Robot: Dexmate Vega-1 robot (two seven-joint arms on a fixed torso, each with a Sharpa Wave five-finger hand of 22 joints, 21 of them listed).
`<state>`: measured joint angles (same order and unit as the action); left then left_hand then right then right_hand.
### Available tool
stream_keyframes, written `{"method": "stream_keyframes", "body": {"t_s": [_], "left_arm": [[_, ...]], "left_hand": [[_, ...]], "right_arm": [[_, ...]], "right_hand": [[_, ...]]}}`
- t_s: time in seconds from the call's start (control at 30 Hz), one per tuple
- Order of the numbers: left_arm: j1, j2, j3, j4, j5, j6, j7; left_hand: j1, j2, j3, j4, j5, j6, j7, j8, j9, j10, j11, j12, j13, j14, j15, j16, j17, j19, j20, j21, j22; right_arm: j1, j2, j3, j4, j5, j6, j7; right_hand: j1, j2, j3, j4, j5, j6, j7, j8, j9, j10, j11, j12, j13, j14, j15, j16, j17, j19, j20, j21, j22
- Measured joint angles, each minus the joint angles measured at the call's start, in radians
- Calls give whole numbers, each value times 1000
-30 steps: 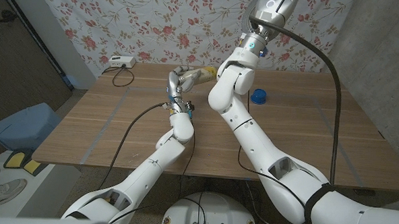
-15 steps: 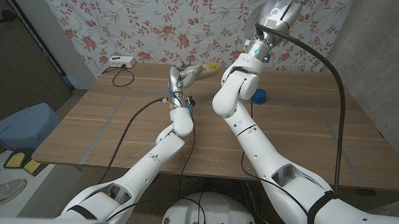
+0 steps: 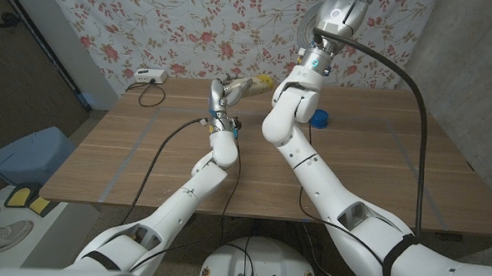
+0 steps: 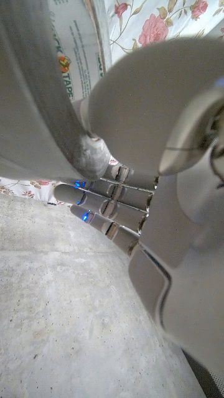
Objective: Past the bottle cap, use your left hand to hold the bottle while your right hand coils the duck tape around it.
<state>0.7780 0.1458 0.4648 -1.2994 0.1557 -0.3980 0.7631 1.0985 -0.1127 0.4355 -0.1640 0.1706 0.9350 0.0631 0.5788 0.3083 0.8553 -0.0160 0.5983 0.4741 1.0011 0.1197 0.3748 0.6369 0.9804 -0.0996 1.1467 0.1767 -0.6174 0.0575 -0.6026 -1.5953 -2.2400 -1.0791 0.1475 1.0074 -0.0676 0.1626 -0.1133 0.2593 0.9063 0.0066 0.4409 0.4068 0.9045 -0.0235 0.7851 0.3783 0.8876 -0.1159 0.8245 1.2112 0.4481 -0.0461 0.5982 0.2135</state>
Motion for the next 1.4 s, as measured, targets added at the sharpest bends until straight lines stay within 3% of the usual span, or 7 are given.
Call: {"method": "stream_keyframes", "body": {"t_s": [0.33, 0.53, 0.73, 1.0, 1.4], "left_arm": [[34, 24, -14, -72, -172, -32, -211], [72, 39, -32, -122, -224, -87, -287], [112, 69, -43, -203, -260, -73, -350], [131, 100, -51, -271, -302, 17, -412], [117, 105, -54, -283, -343, 115, -459]], "left_hand": [[0, 0, 0, 0, 0, 6, -4, -2, -5, 10, 0, -8, 0, 2, 2, 0, 1, -2, 2, 4, 0], [0, 0, 0, 0, 4, 6, -4, -3, -5, 11, 0, -12, 0, 2, 2, 0, 1, -4, 4, 4, 0], [6, -6, 0, 0, 4, 12, -10, -4, -7, 16, 2, -15, 0, 2, 2, -1, 0, -6, 6, 4, 0], [6, -6, 0, 0, 4, 12, -10, -5, -11, 18, 0, -19, 0, 4, 4, -4, 0, -7, 7, 11, 0], [6, -6, 0, 0, 3, 16, -5, -7, -14, 21, 4, -23, 0, 13, 6, -3, 0, -9, 9, 15, 0]], "right_arm": [[54, 9, -38, 78, 20, 7, -5], [87, 15, -54, 131, 36, -4, -5], [115, 22, -71, 168, 49, -19, 4], [121, 30, -105, 154, 52, -31, 6], [80, 42, -158, 55, 28, -19, -38]], "right_hand": [[0, 0, -1, -2, 0, 3, -3, -2, -1, 6, -5, -4, 0, 0, 0, 0, -1, 0, 0, 2, 0], [0, 0, -3, -3, 0, 6, -1, -3, -2, 6, -6, -1, 0, 0, 0, 0, 0, 0, 0, 8, 0], [0, 0, -6, 0, 0, 7, 0, -5, -1, 7, -7, -1, 0, 4, 3, 0, -4, 0, 0, 14, 0], [0, 0, -11, -3, -1, 18, 0, -12, -1, 16, -5, -1, 0, 17, -5, 0, -12, 0, 0, 24, -4], [7, -7, -15, -7, -1, 32, 0, -8, -1, 31, -2, -5, 0, 25, -8, 8, -14, 8, 0, 39, -4]]}}
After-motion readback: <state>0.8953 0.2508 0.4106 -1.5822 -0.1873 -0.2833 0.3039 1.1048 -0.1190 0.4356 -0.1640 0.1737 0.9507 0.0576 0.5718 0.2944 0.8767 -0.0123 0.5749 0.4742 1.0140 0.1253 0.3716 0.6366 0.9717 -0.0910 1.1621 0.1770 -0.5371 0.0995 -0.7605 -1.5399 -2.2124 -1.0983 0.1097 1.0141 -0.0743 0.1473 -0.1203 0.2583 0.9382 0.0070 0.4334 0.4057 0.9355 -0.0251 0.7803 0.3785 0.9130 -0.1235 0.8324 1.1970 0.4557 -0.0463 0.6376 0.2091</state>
